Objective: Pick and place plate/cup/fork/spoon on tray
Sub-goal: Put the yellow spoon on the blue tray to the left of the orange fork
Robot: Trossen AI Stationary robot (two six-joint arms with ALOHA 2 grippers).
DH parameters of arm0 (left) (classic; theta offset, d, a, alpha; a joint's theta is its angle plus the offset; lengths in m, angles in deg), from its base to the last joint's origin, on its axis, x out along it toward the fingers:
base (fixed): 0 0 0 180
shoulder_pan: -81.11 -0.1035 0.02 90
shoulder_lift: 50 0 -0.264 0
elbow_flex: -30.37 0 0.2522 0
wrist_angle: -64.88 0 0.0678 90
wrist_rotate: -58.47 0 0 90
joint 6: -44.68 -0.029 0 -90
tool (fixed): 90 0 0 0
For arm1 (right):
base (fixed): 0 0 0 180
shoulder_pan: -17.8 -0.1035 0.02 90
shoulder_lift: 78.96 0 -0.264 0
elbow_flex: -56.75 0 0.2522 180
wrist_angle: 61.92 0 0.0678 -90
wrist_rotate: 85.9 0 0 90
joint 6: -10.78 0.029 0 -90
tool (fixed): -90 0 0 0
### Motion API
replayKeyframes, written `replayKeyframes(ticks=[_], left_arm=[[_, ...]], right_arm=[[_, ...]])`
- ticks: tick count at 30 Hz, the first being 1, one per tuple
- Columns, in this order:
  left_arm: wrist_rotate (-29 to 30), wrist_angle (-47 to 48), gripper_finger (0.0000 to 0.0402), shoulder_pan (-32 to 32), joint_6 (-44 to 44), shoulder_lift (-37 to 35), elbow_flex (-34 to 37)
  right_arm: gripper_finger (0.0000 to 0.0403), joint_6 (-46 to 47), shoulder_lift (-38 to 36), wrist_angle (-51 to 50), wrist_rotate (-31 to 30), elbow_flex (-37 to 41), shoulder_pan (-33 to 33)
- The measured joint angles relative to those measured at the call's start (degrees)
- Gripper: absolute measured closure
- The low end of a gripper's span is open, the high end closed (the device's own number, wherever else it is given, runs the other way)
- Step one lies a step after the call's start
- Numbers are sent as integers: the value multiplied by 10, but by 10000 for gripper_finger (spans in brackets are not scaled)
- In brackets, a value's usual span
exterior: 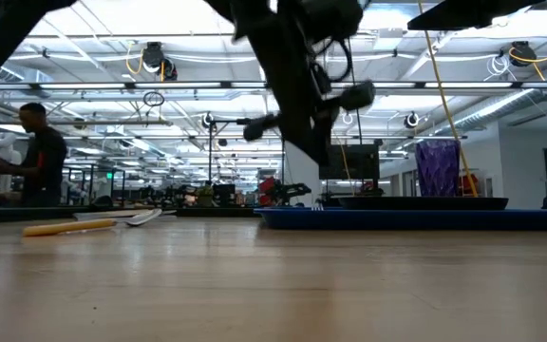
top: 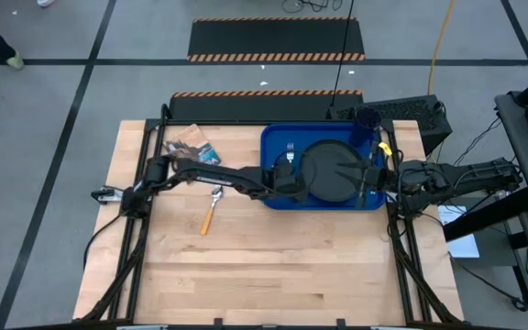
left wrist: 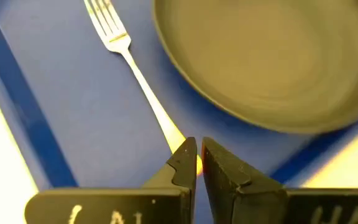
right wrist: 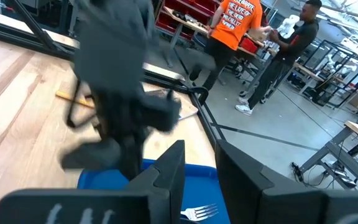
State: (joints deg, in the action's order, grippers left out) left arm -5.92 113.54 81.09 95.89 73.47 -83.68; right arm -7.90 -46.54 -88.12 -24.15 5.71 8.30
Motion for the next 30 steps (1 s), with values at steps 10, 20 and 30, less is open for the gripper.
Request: replayKeyframes(ticks=[10,20,30], left_arm=[[0,151,376,91,20,-78,0],[34,266,376,188,185,-79,0],[58,360,326,227,300,-79,42]], right_arm=[[319,34,0,-12,33,0,0],[319,133,7,-16,143,0,0],[319,170,24,-18,209,0,0]])
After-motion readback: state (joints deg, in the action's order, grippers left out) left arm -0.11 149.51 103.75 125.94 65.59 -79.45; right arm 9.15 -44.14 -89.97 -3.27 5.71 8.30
